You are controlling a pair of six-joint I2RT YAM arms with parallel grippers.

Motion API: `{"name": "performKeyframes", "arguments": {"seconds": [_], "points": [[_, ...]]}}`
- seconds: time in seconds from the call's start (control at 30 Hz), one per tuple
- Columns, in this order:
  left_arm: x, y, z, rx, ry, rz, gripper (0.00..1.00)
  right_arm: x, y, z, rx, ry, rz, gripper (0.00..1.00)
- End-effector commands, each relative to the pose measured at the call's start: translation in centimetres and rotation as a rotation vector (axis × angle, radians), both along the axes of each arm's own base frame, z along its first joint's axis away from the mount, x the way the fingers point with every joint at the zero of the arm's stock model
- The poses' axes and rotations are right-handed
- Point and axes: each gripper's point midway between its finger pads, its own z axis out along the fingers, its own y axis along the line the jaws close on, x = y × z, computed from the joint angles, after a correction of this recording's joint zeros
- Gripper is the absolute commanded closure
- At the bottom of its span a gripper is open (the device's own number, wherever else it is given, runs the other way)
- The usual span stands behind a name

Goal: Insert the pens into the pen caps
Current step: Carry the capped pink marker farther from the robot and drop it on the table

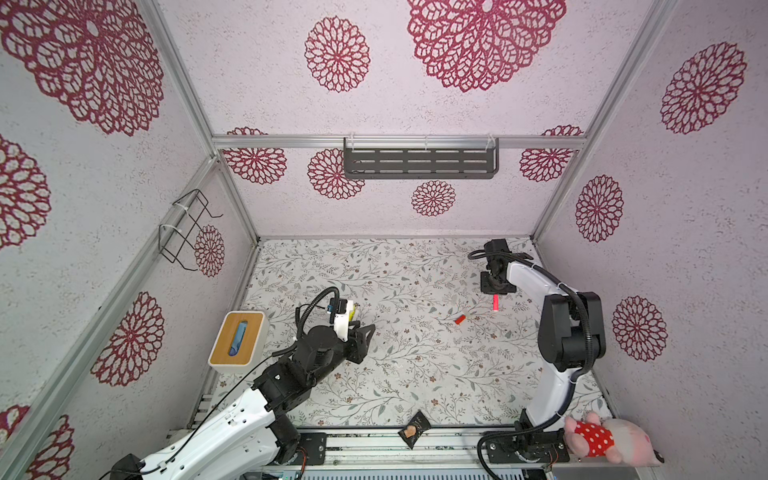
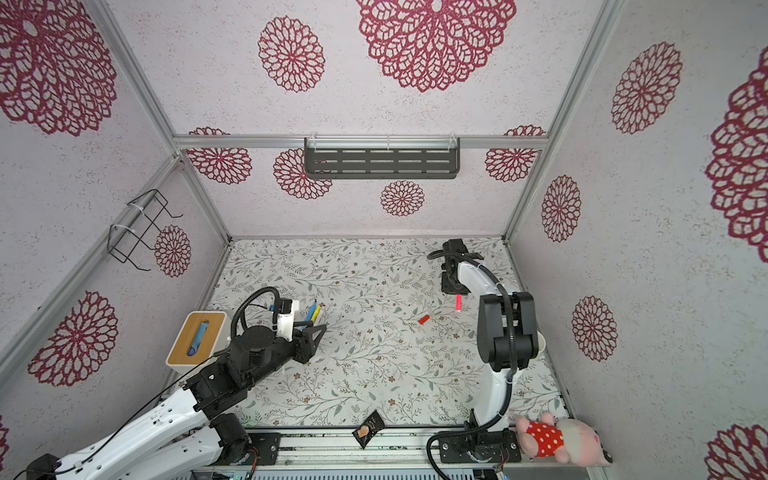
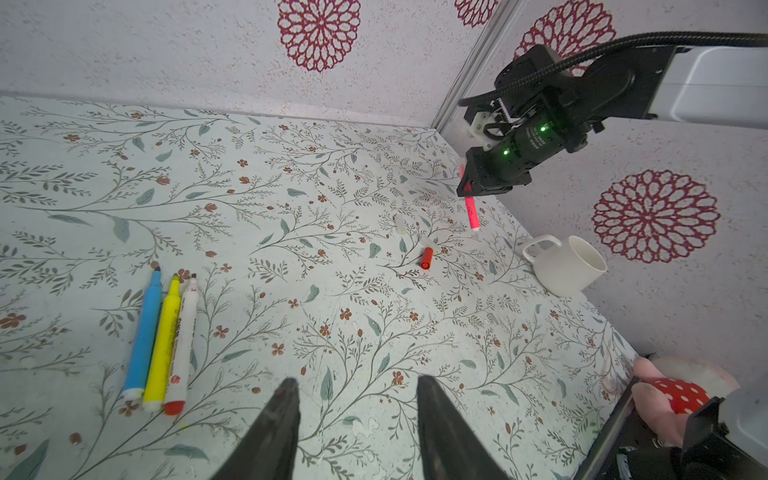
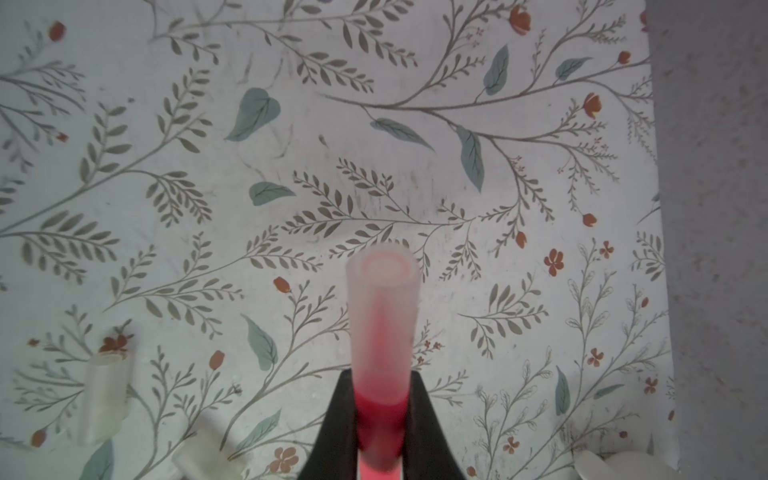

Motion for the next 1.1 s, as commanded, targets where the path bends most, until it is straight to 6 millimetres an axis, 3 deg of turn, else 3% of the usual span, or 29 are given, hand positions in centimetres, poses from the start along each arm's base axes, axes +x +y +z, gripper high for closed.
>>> {"name": "performKeyframes", "arguments": {"seconds": [0.0,0.3,0.47,0.57,0.7,0.83,1.07], "points": [[-0.4,0.3,-0.6,0.007,0.017,0.008,0.52,0.8,-1.3,0.4,-0.061,0.015,-0.006,0.91],[-0.8,0.7,-0.8,-0.007,0.022,0.016,0.52,3.0,-2.9,-1.8,-0.142,0.073,-0.025,0.88],[-1.0,0.8,-0.8,-0.016,0.023,0.019,0.52,3.2,-2.3,-2.5,-0.104,0.083,-0.020,0.83],[-1.0,0.7,-0.8,-0.016,0.024,0.017,0.51,3.1,-2.5,-2.6,-0.115,0.088,-0.021,0.73],[-0.9,0.6,-0.7,-0.016,0.024,0.015,0.51,2.9,-2.3,-2.0,-0.114,0.067,-0.011,0.48],[-0.8,0.4,-0.6,-0.010,0.022,0.012,0.51,2.8,-1.9,-0.2,-0.094,0.014,-0.010,0.40],[0.3,0.5,-2.4,0.109,0.094,0.059,0.51,2.4,0.9,6.7,0.079,-0.172,0.038,0.39]]}}
